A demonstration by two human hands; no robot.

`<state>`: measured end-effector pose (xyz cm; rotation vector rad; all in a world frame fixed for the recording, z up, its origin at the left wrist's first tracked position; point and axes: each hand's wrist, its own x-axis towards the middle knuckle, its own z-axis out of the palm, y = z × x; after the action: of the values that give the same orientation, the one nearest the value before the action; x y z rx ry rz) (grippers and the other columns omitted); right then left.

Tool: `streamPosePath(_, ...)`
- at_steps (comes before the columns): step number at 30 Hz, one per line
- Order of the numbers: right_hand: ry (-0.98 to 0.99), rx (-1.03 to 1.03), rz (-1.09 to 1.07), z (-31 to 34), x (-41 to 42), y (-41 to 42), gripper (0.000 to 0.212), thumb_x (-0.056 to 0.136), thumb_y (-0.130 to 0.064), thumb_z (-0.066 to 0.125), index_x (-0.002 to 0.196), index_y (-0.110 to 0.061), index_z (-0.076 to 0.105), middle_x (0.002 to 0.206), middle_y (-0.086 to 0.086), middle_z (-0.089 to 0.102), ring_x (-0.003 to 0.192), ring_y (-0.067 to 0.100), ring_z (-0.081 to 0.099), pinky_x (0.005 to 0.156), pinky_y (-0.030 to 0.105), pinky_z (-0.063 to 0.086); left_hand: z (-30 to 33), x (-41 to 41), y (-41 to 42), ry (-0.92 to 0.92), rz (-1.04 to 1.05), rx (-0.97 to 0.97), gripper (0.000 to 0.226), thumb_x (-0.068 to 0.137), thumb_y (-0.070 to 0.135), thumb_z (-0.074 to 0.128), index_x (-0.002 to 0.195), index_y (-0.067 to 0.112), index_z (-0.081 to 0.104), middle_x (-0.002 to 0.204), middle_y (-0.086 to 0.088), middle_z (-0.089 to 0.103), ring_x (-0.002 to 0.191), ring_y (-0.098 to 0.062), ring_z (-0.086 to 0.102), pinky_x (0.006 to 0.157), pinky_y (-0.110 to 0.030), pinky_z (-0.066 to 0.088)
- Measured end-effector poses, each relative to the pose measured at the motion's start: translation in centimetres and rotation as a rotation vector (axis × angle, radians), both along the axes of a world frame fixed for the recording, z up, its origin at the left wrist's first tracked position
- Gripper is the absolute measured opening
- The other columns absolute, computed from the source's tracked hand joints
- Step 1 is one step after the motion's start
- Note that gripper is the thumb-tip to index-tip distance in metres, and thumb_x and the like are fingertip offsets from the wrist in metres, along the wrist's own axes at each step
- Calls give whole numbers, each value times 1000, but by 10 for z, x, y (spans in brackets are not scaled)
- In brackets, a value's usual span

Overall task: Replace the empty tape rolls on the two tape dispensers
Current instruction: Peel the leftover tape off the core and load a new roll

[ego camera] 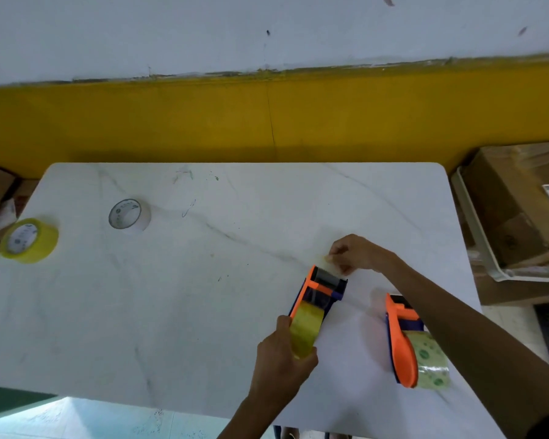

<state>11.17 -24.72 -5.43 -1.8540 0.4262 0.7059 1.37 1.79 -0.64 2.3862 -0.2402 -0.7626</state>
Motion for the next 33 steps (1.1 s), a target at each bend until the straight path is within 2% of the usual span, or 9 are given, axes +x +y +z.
streamPosePath(5, 163, 278, -10, 17, -17, 19, 23, 91, 2, 49, 77, -6, 66, 68, 2, 65, 63, 12, 62, 56, 19, 52, 5, -1, 8, -101, 24, -94, 42, 75, 51, 69, 103, 35, 41, 86, 10, 61, 74, -11, 63, 65, -26, 56)
streamPosePath(12, 234, 566, -308, 16, -41, 39, 15, 96, -8, 47, 88, -11, 60, 75, 4, 64, 60, 13, 59, 58, 23, 52, 14, 4, 3, -161, 58, -141, 48, 74, 51, 73, 105, 34, 41, 88, 11, 62, 75, -11, 65, 65, -24, 58)
streamPosePath(14, 211, 625, -370, 14, -47, 45, 14, 96, -20, 52, 96, -13, 64, 90, 5, 70, 79, 19, 66, 73, 29, 56, 16, 4, 2, -162, 60, -148, 48, 73, 52, 73, 104, 33, 42, 85, 11, 62, 73, -10, 65, 64, -25, 58)
streamPosePath(16, 125, 713, -438, 12, -53, 52, 32, 88, -33, 63, 112, -12, 67, 113, 10, 70, 105, 29, 65, 93, 41, 53, 19, 5, 1, -160, 64, -142, 48, 72, 53, 73, 102, 33, 42, 80, 12, 60, 70, -9, 63, 62, -24, 56)
streamPosePath(18, 43, 823, -521, 12, -61, 61, 48, 83, -40, 65, 121, -10, 65, 122, 13, 68, 113, 31, 64, 99, 47, 50, 24, 6, -2, -163, 82, -144, 46, 71, 53, 73, 99, 31, 44, 75, 12, 59, 68, -8, 62, 59, -24, 54)
streamPosePath(22, -7, 988, -824, 17, -73, 86, 33, 96, -27, 46, 111, -10, 70, 108, 12, 73, 93, 25, 73, 75, 38, 61, 35, 10, -13, -174, 127, -156, 43, 70, 53, 73, 92, 27, 47, 70, 7, 60, 62, -9, 61, 52, -21, 49)
streamPosePath(24, -41, 1008, -907, 18, -77, 95, 40, 100, -36, 40, 117, -12, 66, 106, 9, 74, 92, 24, 73, 76, 37, 60, 36, 13, -18, -189, 156, -152, 44, 69, 56, 71, 90, 25, 49, 69, 6, 61, 62, -10, 62, 54, -27, 54)
streamPosePath(30, -3, 911, -975, 16, -94, 110, 52, 97, -49, 38, 103, -9, 72, 96, 9, 76, 86, 23, 74, 78, 39, 53, 32, 24, -26, -112, 226, -72, 51, 69, 62, 64, 91, 17, 52, 78, 0, 63, 69, -17, 63, 61, -35, 57)
streamPosePath(33, 55, 907, -991, 17, -107, 121, 59, 100, -45, 35, 71, -14, 77, 76, 5, 76, 71, 19, 74, 69, 36, 52, 30, 26, -27, -82, 216, -23, 61, 67, 66, 62, 90, 11, 54, 85, -6, 63, 76, -24, 64, 63, -35, 53)
